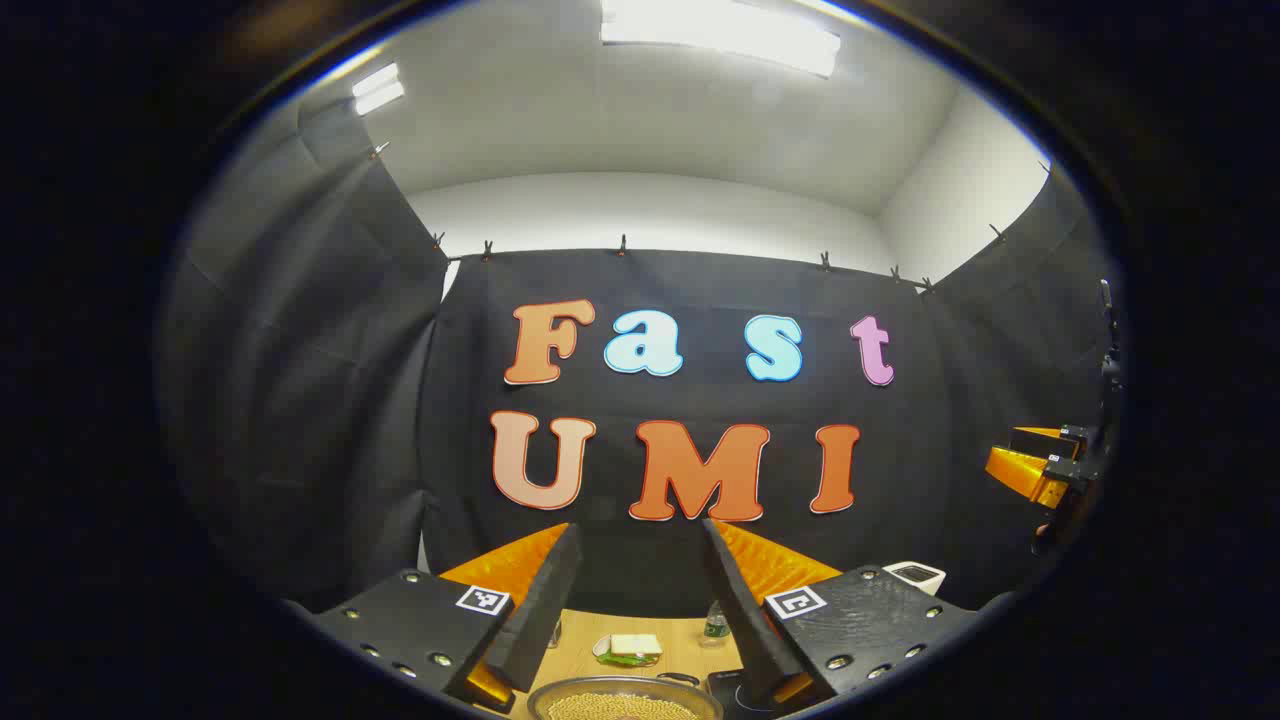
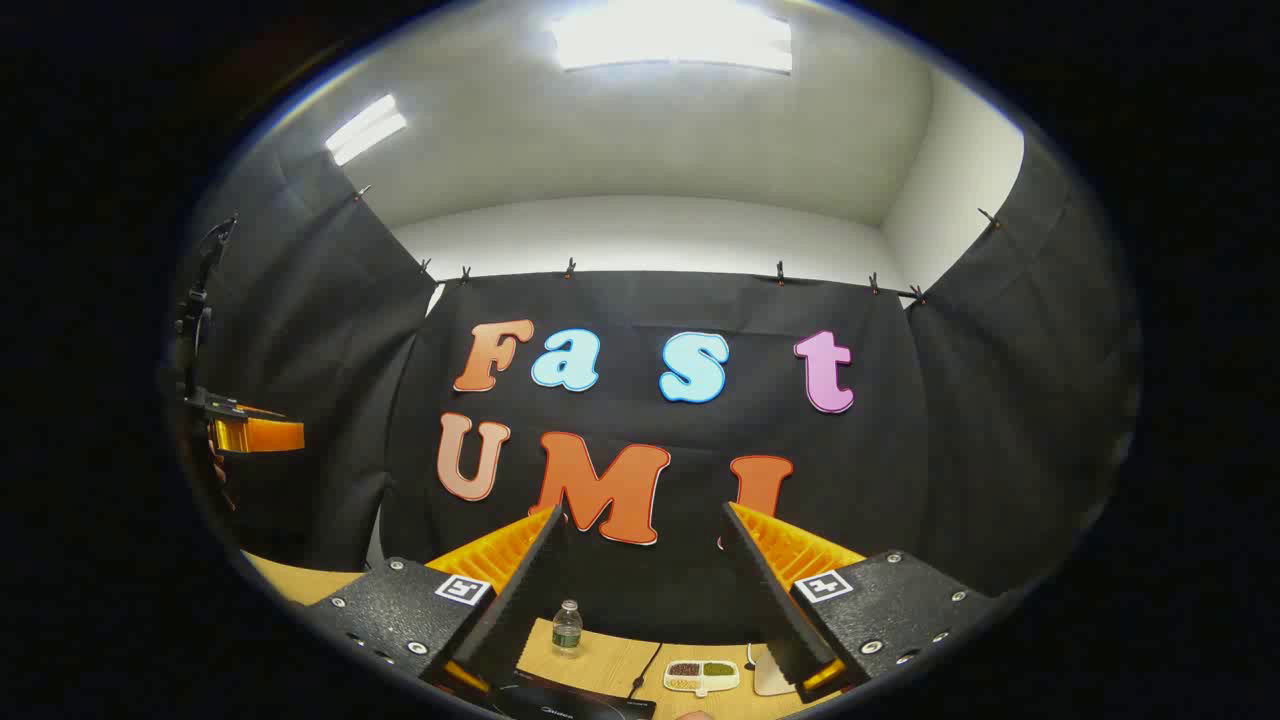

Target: First push the handle of the pot to place it horizontally, then grasp the pot with both hands and set it on the induction cooktop.

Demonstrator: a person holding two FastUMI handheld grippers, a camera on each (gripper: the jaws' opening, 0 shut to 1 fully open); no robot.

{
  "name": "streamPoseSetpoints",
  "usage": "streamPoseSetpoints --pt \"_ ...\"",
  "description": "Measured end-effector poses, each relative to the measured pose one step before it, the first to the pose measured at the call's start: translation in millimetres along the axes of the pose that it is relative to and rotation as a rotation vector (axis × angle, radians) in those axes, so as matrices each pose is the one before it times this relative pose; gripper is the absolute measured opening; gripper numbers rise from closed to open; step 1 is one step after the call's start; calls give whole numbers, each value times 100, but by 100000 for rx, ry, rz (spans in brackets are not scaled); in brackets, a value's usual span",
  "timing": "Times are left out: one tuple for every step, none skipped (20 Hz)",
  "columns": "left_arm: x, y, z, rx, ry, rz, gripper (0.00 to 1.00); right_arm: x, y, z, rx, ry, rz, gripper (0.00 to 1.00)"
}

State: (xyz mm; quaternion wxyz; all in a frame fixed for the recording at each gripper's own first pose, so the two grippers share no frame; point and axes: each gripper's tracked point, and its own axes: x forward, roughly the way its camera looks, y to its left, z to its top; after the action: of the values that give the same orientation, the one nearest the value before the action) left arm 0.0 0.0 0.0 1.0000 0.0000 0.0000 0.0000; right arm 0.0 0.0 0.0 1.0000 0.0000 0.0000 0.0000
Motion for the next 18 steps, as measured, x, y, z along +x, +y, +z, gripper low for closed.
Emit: streamPoseSetpoints --pt "71 -289 10 41 -421 -141 77 -29 -50 101 -342 -170 176 95" --pt "9 -324 33 125 -89 -401 77 10 21 -13 -184 -217 -42 95" --pt "89 -329 -128 212 256 -350 77 -75 43 121 -67 -318 132 95" --pt "45 -245 -106 345 208 -339 77 -145 -105 170 171 -390 -98 95" --pt "-108 -89 -37 95 -32 -90 77 -164 -181 55 188 -322 -10 95" --pt "-21 -139 78 45 -285 -89 77 -29 -88 109 220 -428 -100 95" --pt "-138 -98 93 -63 -62 -162 77 -73 -116 68 179 -185 26 95" --pt "-23 -166 -5 -145 -41 -166 77 -86 -136 -8 156 103 -136 95" --pt "40 -124 -41 -175 8 -197 77 -172 -111 -160 -49 272 -99 95" --pt "-4 -7 130 -255 -138 13 77 -89 -145 -40 133 180 -444 95" --pt "-7 -63 -132 -368 -92 -159 77 -62 -193 -15 -34 227 60 95" --pt "-70 -112 -26 -258 -65 -191 77 -139 -126 30 163 -28 -240 95" --pt "47 -37 94 -494 -188 -47 77 18 -159 -2 135 105 -149 95" --pt "-177 -110 13 -198 10 -457 77 -88 -2 32 70 -124 -21 95" --pt "-138 -115 -28 -354 -209 -282 77 -198 -64 108 88 -380 48 95" --pt "-112 -165 -34 162 -99 -545 77 -31 -8 -27 31 -310 -53 95" --pt "-50 -49 65 436 -124 -128 77 -89 -57 50 -84 -217 -65 95" --pt "-49 -111 -84 635 54 39 77 -66 7 46 -41 -182 -150 95"
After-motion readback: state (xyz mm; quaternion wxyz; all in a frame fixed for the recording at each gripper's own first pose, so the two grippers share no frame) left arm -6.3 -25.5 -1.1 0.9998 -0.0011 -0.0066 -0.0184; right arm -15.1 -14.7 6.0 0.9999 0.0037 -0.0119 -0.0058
